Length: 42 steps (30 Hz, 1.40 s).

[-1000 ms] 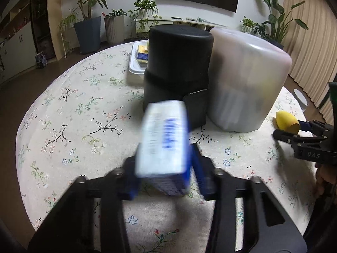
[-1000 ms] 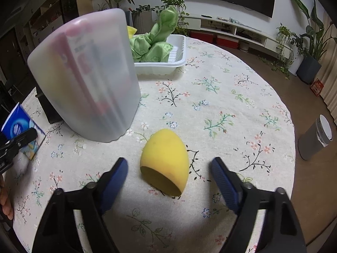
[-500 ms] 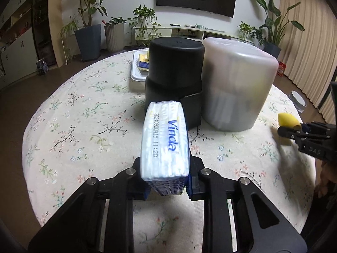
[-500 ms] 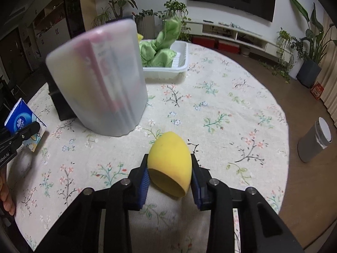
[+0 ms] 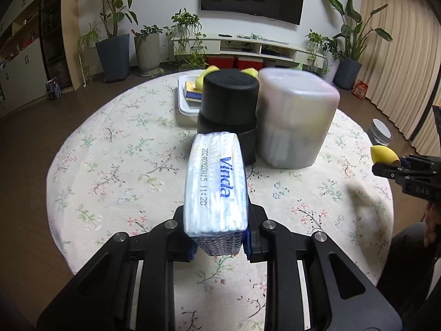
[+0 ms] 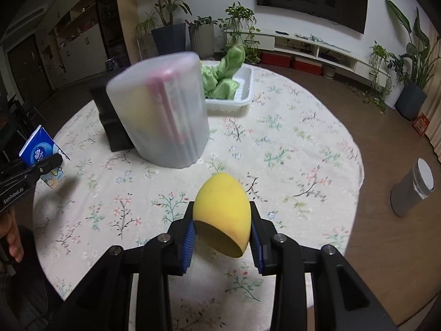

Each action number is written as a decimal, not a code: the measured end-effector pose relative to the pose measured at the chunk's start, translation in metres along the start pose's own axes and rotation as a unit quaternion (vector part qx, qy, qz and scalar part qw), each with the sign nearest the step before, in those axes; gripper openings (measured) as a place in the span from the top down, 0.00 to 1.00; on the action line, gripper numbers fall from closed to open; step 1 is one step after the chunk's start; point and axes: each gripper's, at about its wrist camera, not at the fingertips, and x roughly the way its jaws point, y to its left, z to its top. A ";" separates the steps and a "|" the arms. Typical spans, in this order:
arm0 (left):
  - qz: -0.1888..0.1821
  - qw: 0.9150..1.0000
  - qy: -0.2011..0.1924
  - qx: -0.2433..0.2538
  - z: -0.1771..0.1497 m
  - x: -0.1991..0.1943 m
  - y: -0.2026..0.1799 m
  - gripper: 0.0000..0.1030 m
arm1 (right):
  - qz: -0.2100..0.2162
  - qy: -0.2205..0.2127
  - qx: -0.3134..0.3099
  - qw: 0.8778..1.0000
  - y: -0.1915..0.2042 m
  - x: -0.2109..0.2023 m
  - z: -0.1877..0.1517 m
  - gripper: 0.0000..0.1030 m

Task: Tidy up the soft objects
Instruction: 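Carry the Vinda tissue pack and yellow egg sponge over to the white tray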

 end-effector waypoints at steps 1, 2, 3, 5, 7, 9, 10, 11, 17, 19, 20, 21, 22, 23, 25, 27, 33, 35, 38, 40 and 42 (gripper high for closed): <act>-0.001 1.000 -0.003 0.000 0.003 -0.004 0.002 0.79 | 0.001 0.000 -0.003 1.000 -0.001 -0.004 0.003 0.64; -0.003 1.000 -0.006 0.001 0.005 -0.009 0.004 0.79 | 0.002 0.000 -0.007 1.000 -0.002 -0.009 0.006 0.64; -0.003 1.000 -0.008 0.003 0.009 -0.013 0.005 0.79 | 0.004 -0.001 -0.009 1.000 -0.002 -0.014 0.007 0.64; -0.004 1.000 -0.014 0.007 0.018 -0.021 0.008 0.79 | 0.003 -0.003 -0.017 1.000 -0.004 -0.024 0.012 0.64; -0.002 1.000 -0.019 0.010 0.027 -0.027 0.012 0.79 | 0.002 -0.007 -0.022 1.000 -0.009 -0.036 0.021 0.64; -0.002 1.000 -0.025 0.007 0.039 -0.033 0.018 0.78 | -0.001 -0.013 -0.023 1.000 -0.015 -0.044 0.030 0.64; -0.003 1.000 -0.027 0.006 0.044 -0.035 0.020 0.78 | -0.004 -0.018 -0.025 1.000 -0.018 -0.049 0.035 0.64; -0.002 1.000 -0.031 0.006 0.050 -0.038 0.022 0.78 | -0.006 -0.022 -0.026 0.999 -0.020 -0.054 0.040 0.64; 0.008 0.999 -0.040 0.009 0.075 -0.042 0.032 0.78 | -0.014 -0.043 -0.033 0.998 -0.029 -0.070 0.068 0.64; 0.012 0.999 -0.044 0.013 0.084 -0.043 0.035 0.78 | -0.017 -0.050 -0.034 0.998 -0.032 -0.073 0.079 0.64; 0.011 0.999 -0.044 0.014 0.088 -0.043 0.035 0.78 | -0.016 -0.054 -0.034 0.998 -0.033 -0.075 0.084 0.64; 0.011 0.999 -0.044 0.015 0.092 -0.043 0.036 0.78 | -0.015 -0.057 -0.034 0.998 -0.033 -0.075 0.088 0.64; 0.010 0.999 -0.044 0.016 0.096 -0.042 0.035 0.78 | -0.014 -0.060 -0.035 0.997 -0.034 -0.077 0.093 0.64; 0.009 0.999 -0.045 0.018 0.100 -0.041 0.035 0.78 | -0.014 -0.063 -0.036 0.997 -0.034 -0.077 0.098 0.64; 0.007 0.999 -0.045 0.020 0.107 -0.039 0.035 0.78 | -0.015 -0.069 -0.040 0.997 -0.033 -0.077 0.109 0.64; 0.005 0.999 -0.045 0.021 0.114 -0.035 0.036 0.78 | -0.016 -0.074 -0.043 0.996 -0.032 -0.077 0.119 0.64; 0.002 0.999 -0.036 0.031 0.141 -0.016 0.041 0.78 | -0.012 -0.078 -0.053 0.996 -0.029 -0.066 0.150 0.64; 0.004 0.999 -0.033 0.037 0.149 -0.009 0.043 0.78 | -0.010 -0.078 -0.055 0.995 -0.030 -0.060 0.162 0.64; 0.007 0.999 -0.029 0.040 0.163 0.004 0.048 0.78 | -0.006 -0.078 -0.055 0.995 -0.031 -0.051 0.178 0.64; 0.011 0.999 -0.029 0.044 0.174 0.011 0.049 0.78 | -0.003 -0.076 -0.055 0.996 -0.032 -0.042 0.192 0.64; 0.017 0.998 -0.027 0.051 0.184 0.021 0.049 0.78 | -0.004 -0.075 -0.059 0.995 -0.032 -0.033 0.206 0.64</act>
